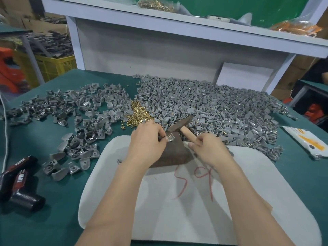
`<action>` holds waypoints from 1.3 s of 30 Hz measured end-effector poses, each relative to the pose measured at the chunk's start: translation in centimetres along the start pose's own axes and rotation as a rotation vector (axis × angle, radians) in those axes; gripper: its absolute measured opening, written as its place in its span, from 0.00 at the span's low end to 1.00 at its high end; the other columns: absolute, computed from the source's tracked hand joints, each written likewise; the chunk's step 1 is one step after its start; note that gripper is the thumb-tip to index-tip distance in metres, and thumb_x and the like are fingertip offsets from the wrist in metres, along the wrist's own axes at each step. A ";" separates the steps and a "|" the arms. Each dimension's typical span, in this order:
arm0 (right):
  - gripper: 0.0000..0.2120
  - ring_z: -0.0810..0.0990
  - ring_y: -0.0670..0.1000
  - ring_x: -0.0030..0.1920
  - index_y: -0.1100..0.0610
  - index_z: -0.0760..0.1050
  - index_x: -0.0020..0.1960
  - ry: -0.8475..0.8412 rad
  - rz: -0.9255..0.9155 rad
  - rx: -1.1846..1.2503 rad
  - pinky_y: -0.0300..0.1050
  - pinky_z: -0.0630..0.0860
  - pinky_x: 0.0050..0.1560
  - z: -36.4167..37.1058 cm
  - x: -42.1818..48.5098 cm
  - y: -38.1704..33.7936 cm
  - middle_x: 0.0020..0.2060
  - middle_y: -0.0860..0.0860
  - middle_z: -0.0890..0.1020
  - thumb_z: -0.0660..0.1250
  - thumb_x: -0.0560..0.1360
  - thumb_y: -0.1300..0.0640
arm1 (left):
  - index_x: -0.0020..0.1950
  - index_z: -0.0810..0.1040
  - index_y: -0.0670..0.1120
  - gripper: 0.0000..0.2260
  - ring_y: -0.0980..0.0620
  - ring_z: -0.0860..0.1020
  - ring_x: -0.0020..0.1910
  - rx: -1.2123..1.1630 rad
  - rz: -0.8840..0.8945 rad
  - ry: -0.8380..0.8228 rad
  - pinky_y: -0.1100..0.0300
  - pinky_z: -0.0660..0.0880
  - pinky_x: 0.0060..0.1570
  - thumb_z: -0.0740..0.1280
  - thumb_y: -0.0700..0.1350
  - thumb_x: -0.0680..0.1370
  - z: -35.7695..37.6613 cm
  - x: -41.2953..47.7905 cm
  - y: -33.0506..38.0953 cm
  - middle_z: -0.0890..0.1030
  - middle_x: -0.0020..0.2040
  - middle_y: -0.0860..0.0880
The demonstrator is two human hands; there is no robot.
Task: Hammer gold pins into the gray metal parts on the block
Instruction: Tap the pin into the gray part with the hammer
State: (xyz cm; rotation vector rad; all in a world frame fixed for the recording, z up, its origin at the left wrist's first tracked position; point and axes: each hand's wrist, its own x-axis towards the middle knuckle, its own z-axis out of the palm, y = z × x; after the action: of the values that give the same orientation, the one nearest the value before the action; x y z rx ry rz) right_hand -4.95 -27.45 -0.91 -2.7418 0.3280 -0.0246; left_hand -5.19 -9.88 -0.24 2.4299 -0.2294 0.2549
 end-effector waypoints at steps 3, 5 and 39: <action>0.10 0.79 0.55 0.42 0.57 0.73 0.51 0.014 -0.012 0.001 0.44 0.69 0.38 -0.1 0.1 -0.1 0.43 0.54 0.81 0.63 0.77 0.50 | 0.39 0.75 0.52 0.07 0.49 0.75 0.52 -0.002 -0.004 -0.008 0.48 0.72 0.55 0.68 0.45 0.76 -0.1 -0.1 0.0 0.73 0.44 0.53; 0.07 0.81 0.54 0.40 0.56 0.70 0.50 0.055 -0.056 0.099 0.46 0.73 0.39 -0.7 -0.2 0.2 0.41 0.53 0.82 0.63 0.77 0.53 | 0.39 0.74 0.52 0.06 0.48 0.75 0.53 0.015 -0.005 -0.015 0.47 0.72 0.56 0.68 0.46 0.76 -0.1 -0.1 0.0 0.73 0.44 0.53; 0.25 0.70 0.35 0.60 0.33 0.66 0.66 0.137 -0.578 0.090 0.20 0.62 0.49 -3.2 -5.3 -0.6 0.53 0.19 0.67 0.64 0.77 0.58 | 0.39 0.79 0.50 0.05 0.46 0.77 0.50 -0.042 -0.049 0.030 0.48 0.74 0.53 0.70 0.45 0.75 0.2 0.1 -0.2 0.79 0.45 0.50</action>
State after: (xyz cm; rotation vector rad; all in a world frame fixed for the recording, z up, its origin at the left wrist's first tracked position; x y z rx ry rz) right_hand -10.20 -26.86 2.37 -2.6525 -0.4271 -0.3691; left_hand -5.00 -9.90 -0.46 2.3853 -0.1598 0.2616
